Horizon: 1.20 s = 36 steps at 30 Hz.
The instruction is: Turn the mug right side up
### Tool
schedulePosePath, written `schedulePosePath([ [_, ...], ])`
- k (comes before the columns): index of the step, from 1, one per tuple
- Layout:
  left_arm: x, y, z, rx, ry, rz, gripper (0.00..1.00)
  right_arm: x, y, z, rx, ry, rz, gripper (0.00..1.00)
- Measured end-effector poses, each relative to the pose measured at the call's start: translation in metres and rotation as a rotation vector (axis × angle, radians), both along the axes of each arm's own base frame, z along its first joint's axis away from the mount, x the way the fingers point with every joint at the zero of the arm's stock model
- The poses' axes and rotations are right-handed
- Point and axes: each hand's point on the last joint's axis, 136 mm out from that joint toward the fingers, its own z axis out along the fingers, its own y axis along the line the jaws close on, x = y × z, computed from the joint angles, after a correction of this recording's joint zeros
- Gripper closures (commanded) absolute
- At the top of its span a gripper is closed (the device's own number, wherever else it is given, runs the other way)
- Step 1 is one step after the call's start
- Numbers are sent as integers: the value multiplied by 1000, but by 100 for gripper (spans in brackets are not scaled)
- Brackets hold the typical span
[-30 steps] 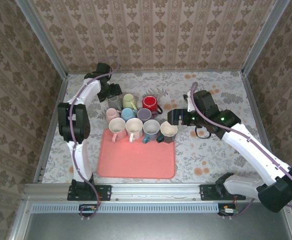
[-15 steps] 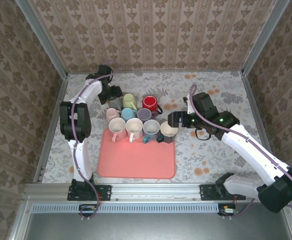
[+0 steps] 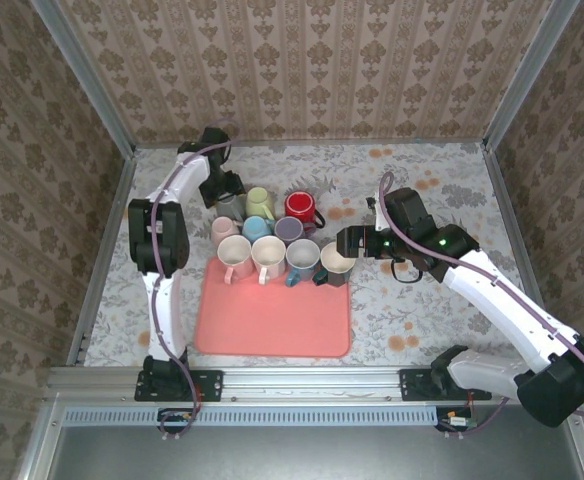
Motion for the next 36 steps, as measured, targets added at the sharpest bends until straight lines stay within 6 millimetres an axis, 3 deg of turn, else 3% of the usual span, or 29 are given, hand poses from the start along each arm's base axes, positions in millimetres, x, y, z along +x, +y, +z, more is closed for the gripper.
schedulePosePath([
  [5, 0, 3, 10, -5, -4, 5, 57, -1, 0, 2, 3, -6, 1, 9],
  [8, 3, 4, 32, -14, -52, 10, 59, -1, -2, 5, 4, -16, -2, 8],
  [11, 4, 4, 68, -32, -127, 8, 59, -2, -3, 13, 11, -37, -2, 4],
  [15, -1, 1, 135, -87, -291, -10, 60, -2, 2, 33, 43, -92, 17, 7],
  [18, -17, -1, 183, -162, -428, -28, 63, -6, 6, 53, 90, -157, 49, 13],
  [21, -40, 0, 218, -275, -553, -40, 63, -10, 15, 76, 170, -215, 88, 16],
  [25, -66, -3, 242, -458, -711, -42, 61, -8, 38, 96, 306, -206, 136, 17],
  [30, -87, -27, 258, -749, -846, -71, 63, 5, 65, 111, 510, -163, 141, 17],
  [36, -120, -49, 291, -981, -956, -143, 63, 9, 99, 115, 701, -107, 169, 9],
])
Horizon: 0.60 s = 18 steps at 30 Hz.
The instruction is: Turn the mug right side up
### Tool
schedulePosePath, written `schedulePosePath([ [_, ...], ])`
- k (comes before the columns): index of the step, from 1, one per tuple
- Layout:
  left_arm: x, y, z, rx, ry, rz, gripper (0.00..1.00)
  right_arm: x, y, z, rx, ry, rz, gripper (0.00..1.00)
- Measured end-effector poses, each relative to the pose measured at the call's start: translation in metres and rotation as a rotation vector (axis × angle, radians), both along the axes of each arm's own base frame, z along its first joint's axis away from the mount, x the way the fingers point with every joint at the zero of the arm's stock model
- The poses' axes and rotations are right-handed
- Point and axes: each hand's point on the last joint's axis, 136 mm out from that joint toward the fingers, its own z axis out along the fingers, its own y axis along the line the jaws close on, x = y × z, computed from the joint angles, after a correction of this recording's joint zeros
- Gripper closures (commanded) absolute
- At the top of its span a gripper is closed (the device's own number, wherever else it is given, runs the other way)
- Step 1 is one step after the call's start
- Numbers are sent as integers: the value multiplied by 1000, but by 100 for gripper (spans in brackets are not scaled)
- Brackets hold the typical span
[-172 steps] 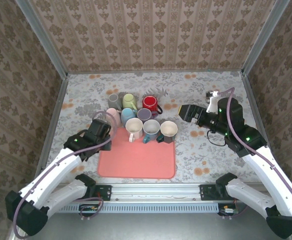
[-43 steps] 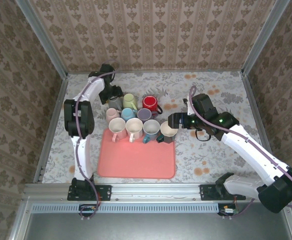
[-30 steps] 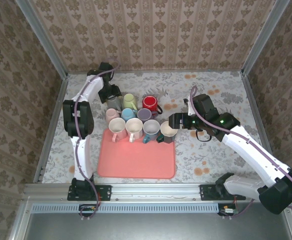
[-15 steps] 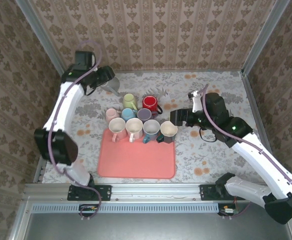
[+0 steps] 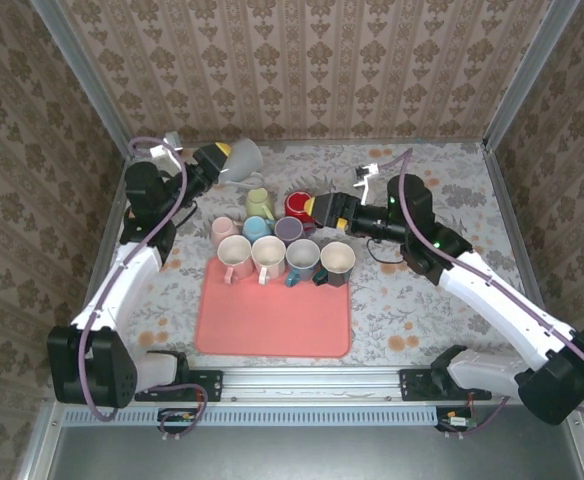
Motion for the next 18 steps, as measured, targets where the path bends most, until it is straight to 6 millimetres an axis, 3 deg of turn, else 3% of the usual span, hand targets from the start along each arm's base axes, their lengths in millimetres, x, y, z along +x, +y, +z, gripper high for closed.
schedulePosePath([
  [4, -37, -19, 37, -75, -135, -86, 62, 0, 22, 14, 98, -3, 46, 7],
  [8, -68, -34, 58, -119, -225, -161, 63, 9, 34, 23, 183, 4, 65, 12],
  [12, -78, -37, 54, -135, -236, -179, 63, 19, 45, 28, 237, 18, 89, 22],
  [18, -76, -36, 41, -134, -208, -169, 64, 19, 61, 49, 306, -5, 146, 40],
])
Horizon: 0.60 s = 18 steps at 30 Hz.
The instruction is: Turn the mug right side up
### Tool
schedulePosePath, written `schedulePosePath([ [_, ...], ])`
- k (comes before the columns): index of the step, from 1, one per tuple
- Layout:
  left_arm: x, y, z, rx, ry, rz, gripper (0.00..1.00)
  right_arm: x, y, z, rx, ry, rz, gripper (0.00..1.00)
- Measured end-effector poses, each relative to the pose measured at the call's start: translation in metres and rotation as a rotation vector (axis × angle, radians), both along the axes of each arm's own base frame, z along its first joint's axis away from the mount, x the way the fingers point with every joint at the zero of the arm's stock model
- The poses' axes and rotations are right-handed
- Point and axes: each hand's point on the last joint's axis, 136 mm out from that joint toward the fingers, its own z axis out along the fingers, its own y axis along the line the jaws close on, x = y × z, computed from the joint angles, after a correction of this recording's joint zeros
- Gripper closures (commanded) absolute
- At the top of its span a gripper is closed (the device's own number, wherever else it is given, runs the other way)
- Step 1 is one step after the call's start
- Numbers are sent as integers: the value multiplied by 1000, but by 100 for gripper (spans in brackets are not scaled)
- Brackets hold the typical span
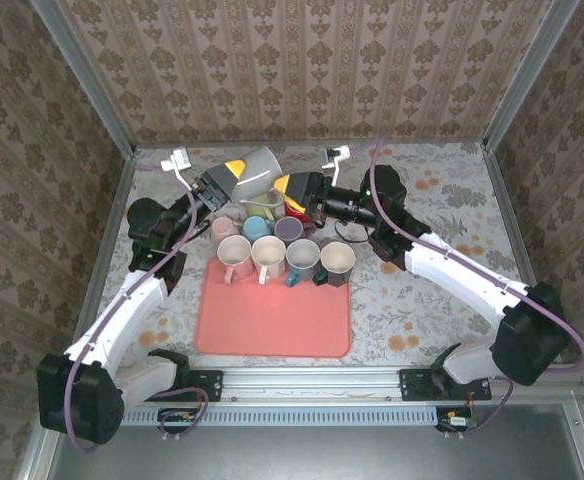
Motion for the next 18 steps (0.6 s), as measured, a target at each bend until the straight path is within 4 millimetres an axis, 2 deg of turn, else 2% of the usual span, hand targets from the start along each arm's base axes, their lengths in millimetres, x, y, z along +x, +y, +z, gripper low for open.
schedulePosePath([
  [2, 0, 0, 1, -2, -1, 1, 64, -1, 6, 3, 14, 0, 18, 47],
  [5, -1, 0, 2, -6, -4, 8, 64, 0, 13, -2, 19, 17, 37, 53],
  [11, 3, 1, -1, -6, 13, 31, 62, 0, 18, -9, 19, 43, 60, 81],
  [12, 2, 1, 1, -7, 11, 32, 58, 0, 18, -9, 18, 44, 64, 87],
  [15, -2, 3, 4, -2, 0, 39, 37, -3, 19, -6, 14, 36, 78, 98],
  [18, -9, 4, 4, 29, -8, 47, 17, -7, 18, -7, -8, 30, 79, 100],
])
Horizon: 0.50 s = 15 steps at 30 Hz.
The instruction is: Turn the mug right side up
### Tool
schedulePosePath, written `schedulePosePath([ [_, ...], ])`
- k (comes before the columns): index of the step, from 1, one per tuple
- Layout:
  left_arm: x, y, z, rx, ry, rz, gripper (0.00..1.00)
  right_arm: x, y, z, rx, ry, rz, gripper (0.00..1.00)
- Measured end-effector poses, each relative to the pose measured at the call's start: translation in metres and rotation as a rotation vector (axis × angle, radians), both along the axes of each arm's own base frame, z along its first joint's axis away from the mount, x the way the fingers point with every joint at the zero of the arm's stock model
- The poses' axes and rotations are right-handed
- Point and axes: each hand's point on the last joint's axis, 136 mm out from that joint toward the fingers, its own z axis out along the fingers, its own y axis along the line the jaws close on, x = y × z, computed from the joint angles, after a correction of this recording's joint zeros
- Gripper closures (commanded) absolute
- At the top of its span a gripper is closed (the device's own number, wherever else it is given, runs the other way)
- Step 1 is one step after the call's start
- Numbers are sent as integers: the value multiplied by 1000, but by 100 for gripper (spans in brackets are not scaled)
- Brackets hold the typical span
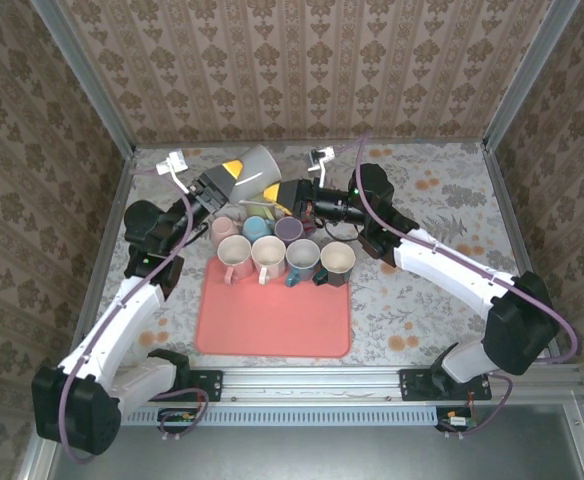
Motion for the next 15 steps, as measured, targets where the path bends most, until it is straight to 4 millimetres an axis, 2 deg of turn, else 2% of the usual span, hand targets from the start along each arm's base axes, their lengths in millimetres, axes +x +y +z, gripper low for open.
schedulePosePath([
  [4, -14, 3, -9, 94, -12, 23, 7, -12, -12, -1, -85, -31, -39, 100],
  [9, -21, 21, -20, 236, -5, 124, 5, -25, -43, -8, -246, -112, -136, 100],
  [12, -17, 34, -30, 331, 39, 192, 5, -41, -64, -15, -367, -185, -169, 100],
  [15, -15, 45, -42, 437, 79, 247, 6, -63, -83, -31, -511, -264, -176, 100],
])
